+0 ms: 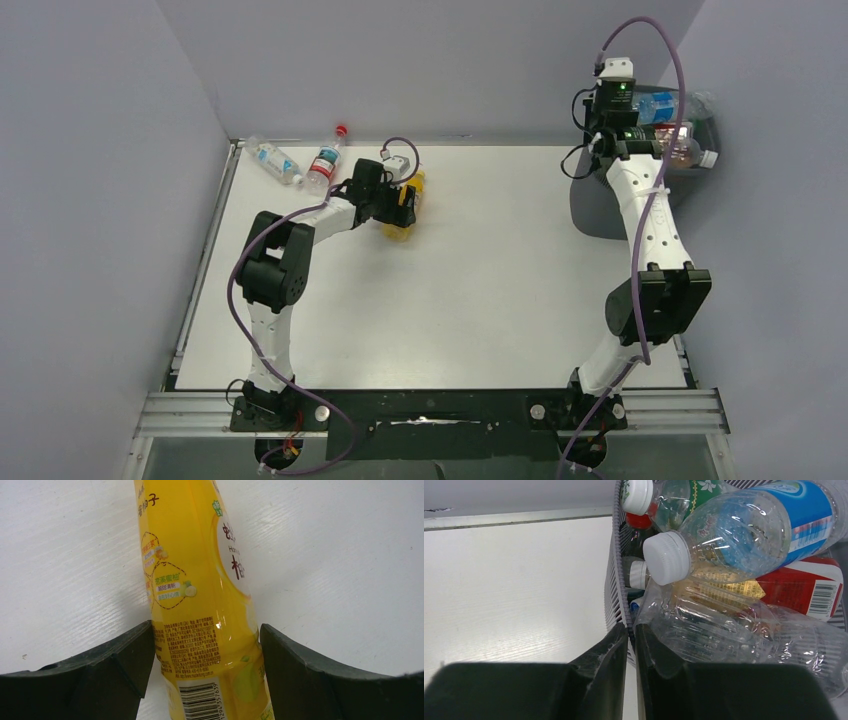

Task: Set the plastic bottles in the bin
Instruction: Adjust the trash bin at the center of the board.

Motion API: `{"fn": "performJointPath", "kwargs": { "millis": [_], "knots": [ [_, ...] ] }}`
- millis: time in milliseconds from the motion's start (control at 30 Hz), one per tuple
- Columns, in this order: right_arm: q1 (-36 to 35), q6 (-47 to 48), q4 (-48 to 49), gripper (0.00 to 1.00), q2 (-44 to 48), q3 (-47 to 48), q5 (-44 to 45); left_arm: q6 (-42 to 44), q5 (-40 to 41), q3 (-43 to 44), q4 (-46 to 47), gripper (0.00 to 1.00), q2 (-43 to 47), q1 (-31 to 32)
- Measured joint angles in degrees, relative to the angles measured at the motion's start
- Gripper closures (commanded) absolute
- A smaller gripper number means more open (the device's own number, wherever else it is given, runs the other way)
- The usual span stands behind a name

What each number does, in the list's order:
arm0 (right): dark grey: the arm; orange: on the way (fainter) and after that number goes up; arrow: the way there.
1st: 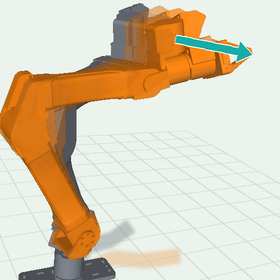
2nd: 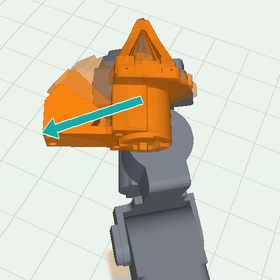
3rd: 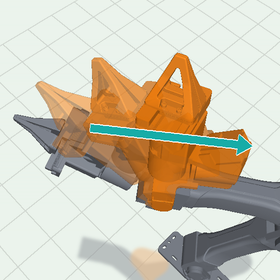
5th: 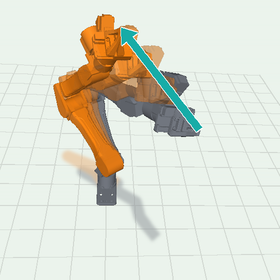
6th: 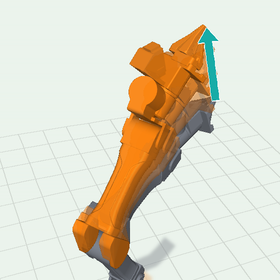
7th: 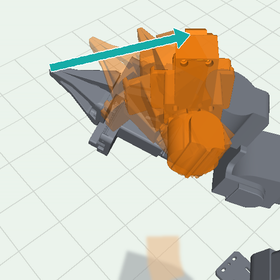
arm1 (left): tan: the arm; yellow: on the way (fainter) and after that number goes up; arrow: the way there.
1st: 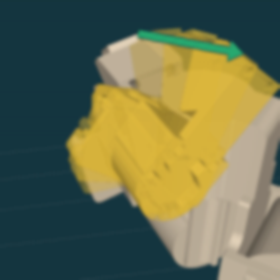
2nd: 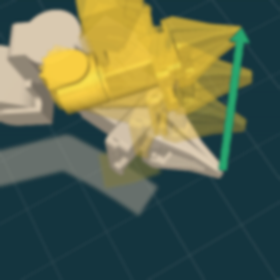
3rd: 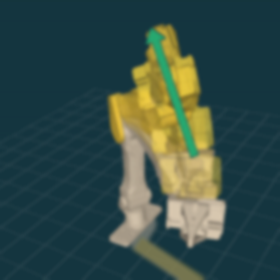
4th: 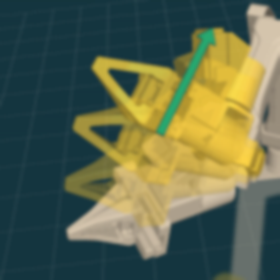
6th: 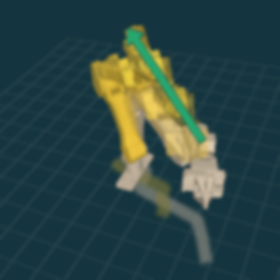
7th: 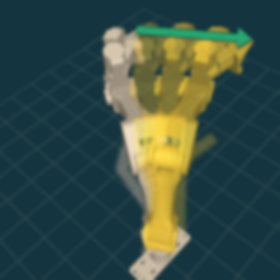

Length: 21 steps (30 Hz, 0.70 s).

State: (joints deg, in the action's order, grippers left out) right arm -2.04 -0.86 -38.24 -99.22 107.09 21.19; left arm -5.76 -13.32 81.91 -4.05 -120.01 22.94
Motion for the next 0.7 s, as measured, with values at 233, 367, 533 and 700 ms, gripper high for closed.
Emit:
{"fn": "performJointPath", "kwargs": {
  "millis": [233, 367, 533, 700],
  "knots": [
    [0.2, -0.2, -0.5, 0.96, 0.0, 0.5, -2.4, 0.0, 0.0, 0.0, 0.0, 0.28, 0.0, 0.0],
    [0.2, -0.3, -1.4, 0.97, 0.0, 1.0, -3.6, 0.0, 0.0, 0.0, 0.0, 0.28, 0.0, 0.0],
    [0.4, -1.1, -2.5, 0.97, 0.0, 1.5, -5.3, 0.0, 0.0, 0.0, 0.0, 0.28, 0.0, 0.0],
    [0.5, -1.6, -3.1, 0.97, 0.3, 1.6, -6.3, 0.0, 0.0, 0.0, 0.0, 0.28, 0.0, 0.3]
  ]
}}
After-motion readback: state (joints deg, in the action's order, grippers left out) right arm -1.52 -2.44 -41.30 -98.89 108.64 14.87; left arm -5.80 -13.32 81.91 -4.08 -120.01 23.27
